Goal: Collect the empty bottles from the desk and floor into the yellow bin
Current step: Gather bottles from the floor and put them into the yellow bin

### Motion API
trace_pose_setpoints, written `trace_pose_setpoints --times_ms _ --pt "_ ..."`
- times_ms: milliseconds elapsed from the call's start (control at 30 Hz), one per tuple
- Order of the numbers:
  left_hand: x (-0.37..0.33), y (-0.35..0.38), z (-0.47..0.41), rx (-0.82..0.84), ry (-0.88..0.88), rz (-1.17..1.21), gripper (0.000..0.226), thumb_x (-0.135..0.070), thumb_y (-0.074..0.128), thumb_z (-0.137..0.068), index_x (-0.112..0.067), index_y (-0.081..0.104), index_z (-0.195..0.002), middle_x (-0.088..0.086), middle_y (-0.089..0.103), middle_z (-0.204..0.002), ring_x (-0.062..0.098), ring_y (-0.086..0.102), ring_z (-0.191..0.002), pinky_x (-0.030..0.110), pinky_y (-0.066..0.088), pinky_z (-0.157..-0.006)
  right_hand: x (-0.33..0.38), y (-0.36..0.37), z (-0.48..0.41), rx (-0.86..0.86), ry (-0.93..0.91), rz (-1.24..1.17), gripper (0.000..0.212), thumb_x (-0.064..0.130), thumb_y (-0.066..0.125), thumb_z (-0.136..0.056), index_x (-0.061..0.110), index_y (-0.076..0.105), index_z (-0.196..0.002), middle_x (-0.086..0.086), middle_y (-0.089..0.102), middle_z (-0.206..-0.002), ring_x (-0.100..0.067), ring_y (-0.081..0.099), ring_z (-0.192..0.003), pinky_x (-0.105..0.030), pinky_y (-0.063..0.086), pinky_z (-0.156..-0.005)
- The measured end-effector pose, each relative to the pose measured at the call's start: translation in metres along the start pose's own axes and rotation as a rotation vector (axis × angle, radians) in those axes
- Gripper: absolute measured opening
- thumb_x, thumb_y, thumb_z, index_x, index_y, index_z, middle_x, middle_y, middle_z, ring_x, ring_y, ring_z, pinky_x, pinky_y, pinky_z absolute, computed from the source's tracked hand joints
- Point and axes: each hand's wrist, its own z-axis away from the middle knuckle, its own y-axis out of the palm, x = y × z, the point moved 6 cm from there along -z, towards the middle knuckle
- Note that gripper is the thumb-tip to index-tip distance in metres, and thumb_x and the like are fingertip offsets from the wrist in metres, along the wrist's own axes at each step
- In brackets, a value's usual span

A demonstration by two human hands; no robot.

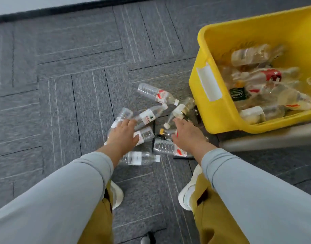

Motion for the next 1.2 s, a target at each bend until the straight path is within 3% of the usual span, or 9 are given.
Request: trace_pose_setpoints --times_ms 133,267,500,767,867,933,1000,1067,1200 --pt "0.019 0.044 -0.017 0.065 -0.033 -0.02 0.053 -0.029 0.051 -0.091 -0.015 0.033 -0.139 0.009 0.039 -0.138 0.03 0.038 -0.126 0.044 0.036 -0.104 0.006 0.04 -0.031 0.05 0.005 -0.016 0.048 0.029 0.051 -0.093 0.014 0.032 -0.135 -0.012 0.046 -0.133 -0.033 0.046 -0.118 -0.043 0.044 -0.089" --pt "0.014 0.089 -0.027 0.156 0.049 -0.098 0.054 -0.033 0.05 -0.092 -0.013 0.031 -0.138 0.009 0.037 -0.136 0.029 0.036 -0.125 0.04 0.038 -0.099 0.009 0.071 -0.052 0.084 -0.045 0.007 0.05 0.03 0.05 -0.092 0.014 0.032 -0.135 -0.012 0.05 -0.125 -0.032 0.05 -0.112 -0.041 0.044 -0.083" --pt "0.015 0.164 -0.029 0.349 0.2 -0.214 0.082 -0.043 0.064 -0.083 -0.013 0.019 -0.145 0.011 0.027 -0.146 0.03 0.026 -0.136 0.04 0.026 -0.113 -0.015 0.103 -0.071 0.12 -0.058 0.037 0.048 0.031 0.052 -0.092 0.012 0.035 -0.133 -0.013 0.053 -0.119 -0.031 0.052 -0.106 -0.041 0.047 -0.082" --pt "0.025 0.214 -0.043 0.372 0.133 -0.273 0.082 -0.014 0.063 -0.085 -0.018 0.011 -0.148 0.012 0.033 -0.145 0.03 0.031 -0.135 0.044 0.028 -0.113 -0.02 0.128 -0.077 0.138 -0.125 0.048 0.052 0.029 0.051 -0.093 0.01 0.032 -0.137 -0.014 0.051 -0.129 -0.032 0.051 -0.113 -0.039 0.044 -0.083" --pt "0.022 0.214 -0.045 0.359 0.143 -0.291 0.076 -0.018 0.064 -0.084 -0.016 0.018 -0.144 0.016 0.037 -0.138 0.033 0.037 -0.13 0.046 0.027 -0.114 -0.022 0.131 -0.075 0.134 -0.139 0.038 0.052 0.028 0.052 -0.093 0.012 0.031 -0.138 -0.012 0.053 -0.125 -0.029 0.054 -0.109 -0.038 0.045 -0.081" --pt "0.017 0.202 -0.044 0.352 0.197 -0.254 0.081 -0.033 0.068 -0.081 -0.019 0.018 -0.143 0.016 0.034 -0.137 0.034 0.045 -0.122 0.042 0.037 -0.107 -0.025 0.131 -0.073 0.118 -0.144 0.037 0.05 0.028 0.051 -0.093 0.012 0.033 -0.137 -0.011 0.053 -0.125 -0.029 0.053 -0.109 -0.04 0.048 -0.082" --pt "0.015 0.182 -0.041 0.334 0.24 -0.19 0.084 -0.047 0.068 -0.077 -0.024 0.019 -0.142 0.012 0.034 -0.134 0.027 0.056 -0.101 0.032 0.052 -0.08 -0.031 0.129 -0.069 0.106 -0.127 0.036 0.048 0.026 0.05 -0.093 0.012 0.034 -0.136 -0.011 0.052 -0.126 -0.029 0.051 -0.112 -0.04 0.048 -0.084" --pt "0.022 0.16 -0.04 0.287 0.238 -0.127 0.084 -0.051 0.067 -0.076 -0.027 0.02 -0.141 0.008 0.036 -0.13 0.02 0.055 -0.087 0.026 0.053 -0.064 -0.038 0.127 -0.067 0.093 -0.089 0.047 0.045 0.024 0.049 -0.093 0.012 0.036 -0.134 -0.011 0.052 -0.126 -0.029 0.05 -0.113 -0.04 0.047 -0.084" --pt "0.044 0.13 -0.046 0.135 0.148 -0.046 0.084 -0.049 0.065 -0.077 -0.019 0.021 -0.142 0.007 0.038 -0.131 0.023 0.055 -0.096 0.032 0.055 -0.074 -0.046 0.128 -0.064 0.094 -0.059 0.092 0.045 0.025 0.051 -0.092 0.014 0.036 -0.134 -0.009 0.05 -0.127 -0.028 0.048 -0.113 -0.039 0.047 -0.082"
